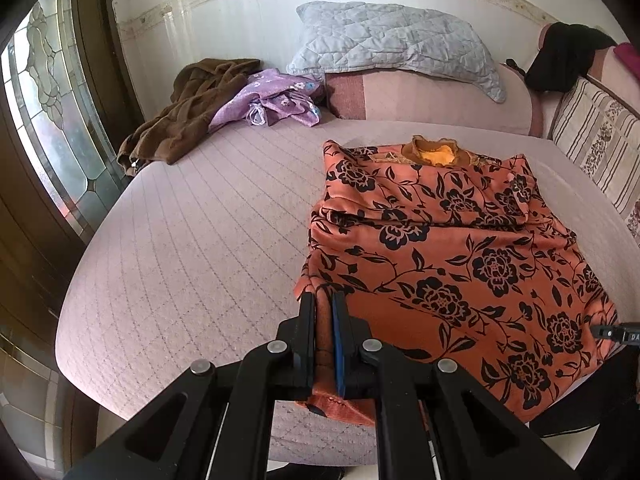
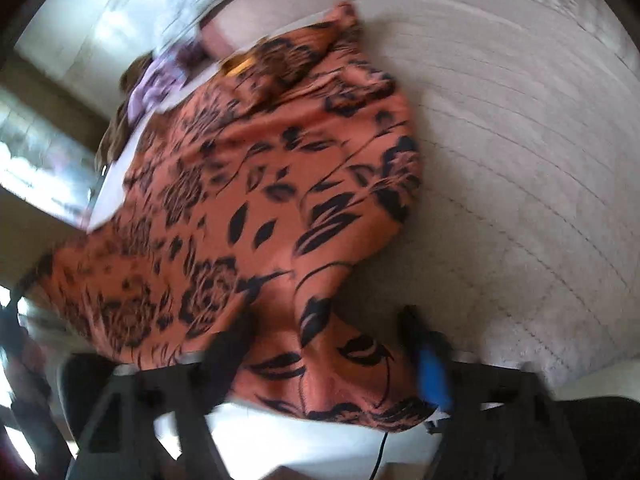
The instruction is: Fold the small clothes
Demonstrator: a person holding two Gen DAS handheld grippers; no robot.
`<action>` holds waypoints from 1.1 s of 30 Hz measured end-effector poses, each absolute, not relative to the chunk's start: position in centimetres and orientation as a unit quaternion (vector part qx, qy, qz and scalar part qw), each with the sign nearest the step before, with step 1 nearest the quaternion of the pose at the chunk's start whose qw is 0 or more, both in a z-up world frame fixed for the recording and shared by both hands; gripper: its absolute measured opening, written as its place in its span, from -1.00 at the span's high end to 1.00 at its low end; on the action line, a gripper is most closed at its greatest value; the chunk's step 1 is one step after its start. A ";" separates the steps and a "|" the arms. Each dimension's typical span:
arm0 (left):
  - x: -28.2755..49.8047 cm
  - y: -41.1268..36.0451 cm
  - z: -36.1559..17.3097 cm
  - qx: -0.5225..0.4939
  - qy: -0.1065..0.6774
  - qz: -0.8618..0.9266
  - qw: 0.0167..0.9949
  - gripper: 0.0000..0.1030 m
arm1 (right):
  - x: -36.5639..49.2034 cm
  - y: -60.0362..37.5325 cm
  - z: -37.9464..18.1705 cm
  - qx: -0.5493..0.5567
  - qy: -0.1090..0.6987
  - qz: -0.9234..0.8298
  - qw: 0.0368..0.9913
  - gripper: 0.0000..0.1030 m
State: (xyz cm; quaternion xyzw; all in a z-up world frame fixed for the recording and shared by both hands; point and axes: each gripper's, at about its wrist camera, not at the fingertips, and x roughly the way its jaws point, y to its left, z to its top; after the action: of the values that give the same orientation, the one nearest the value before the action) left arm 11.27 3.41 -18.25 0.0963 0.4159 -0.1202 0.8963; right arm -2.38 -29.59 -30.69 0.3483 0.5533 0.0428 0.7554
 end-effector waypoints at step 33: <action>32.4 -2.2 -21.1 0.001 0.346 0.027 0.938 -0.34 | 17.8 -44.8 -30.7 0.523 0.321 -0.044 0.789 -0.63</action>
State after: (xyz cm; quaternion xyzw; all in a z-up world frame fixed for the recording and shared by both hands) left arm 32.36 -2.21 -21.06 0.0008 0.3461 0.0274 0.9378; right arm 17.82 -44.82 -30.72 0.5227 0.3211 -0.0439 0.7885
